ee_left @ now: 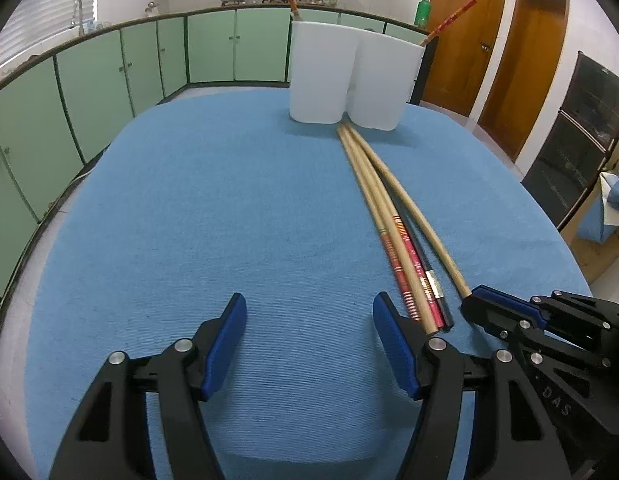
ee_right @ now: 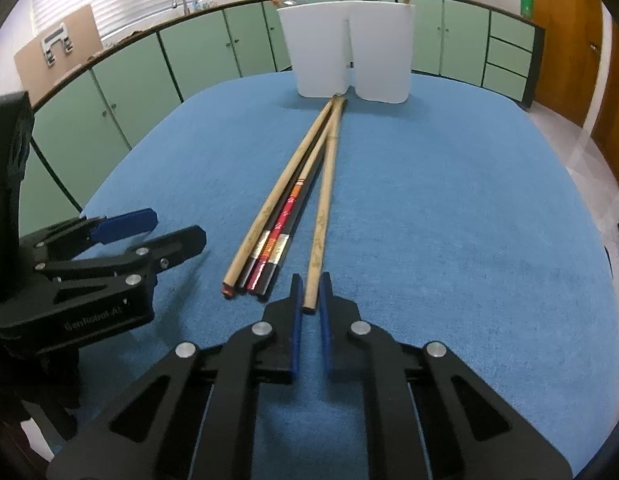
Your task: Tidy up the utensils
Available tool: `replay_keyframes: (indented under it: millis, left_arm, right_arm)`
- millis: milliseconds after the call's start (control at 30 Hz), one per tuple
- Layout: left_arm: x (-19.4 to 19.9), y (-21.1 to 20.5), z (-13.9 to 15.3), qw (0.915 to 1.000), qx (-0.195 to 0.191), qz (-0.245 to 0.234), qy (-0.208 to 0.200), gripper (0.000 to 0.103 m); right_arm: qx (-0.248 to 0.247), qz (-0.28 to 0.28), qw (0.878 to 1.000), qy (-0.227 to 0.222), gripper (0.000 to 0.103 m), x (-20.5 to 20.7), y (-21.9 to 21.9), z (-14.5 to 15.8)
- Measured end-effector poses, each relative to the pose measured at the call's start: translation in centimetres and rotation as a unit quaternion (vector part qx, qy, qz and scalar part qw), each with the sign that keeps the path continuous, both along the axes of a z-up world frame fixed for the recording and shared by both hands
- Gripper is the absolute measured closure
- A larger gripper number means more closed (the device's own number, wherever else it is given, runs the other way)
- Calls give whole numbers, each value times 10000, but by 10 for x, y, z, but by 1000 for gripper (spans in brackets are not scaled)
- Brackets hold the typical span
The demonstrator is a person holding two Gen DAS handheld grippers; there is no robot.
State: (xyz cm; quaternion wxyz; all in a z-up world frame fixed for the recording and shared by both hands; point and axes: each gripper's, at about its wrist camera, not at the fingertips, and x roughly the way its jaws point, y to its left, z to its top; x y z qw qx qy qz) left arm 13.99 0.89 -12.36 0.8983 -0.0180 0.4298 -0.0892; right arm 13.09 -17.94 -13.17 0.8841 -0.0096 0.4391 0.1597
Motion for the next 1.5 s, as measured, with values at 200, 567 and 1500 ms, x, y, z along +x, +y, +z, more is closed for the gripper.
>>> replay_keyframes:
  millis: [200, 567, 1500]
  left_arm:
    - [-6, -17, 6, 9995, -197, -246, -49, 38]
    - [-1, -37, -1, 9991, 97, -396, 72, 38]
    - [-4, -18, -4, 9990, 445, -38, 82, 37]
  right_arm:
    - [-142, -242, 9996, -67, 97, -1, -21, 1]
    - [8, -361, 9993, -24, 97, -1, -37, -2]
    - [-62, -304, 9995, -31, 95, -2, -34, -2]
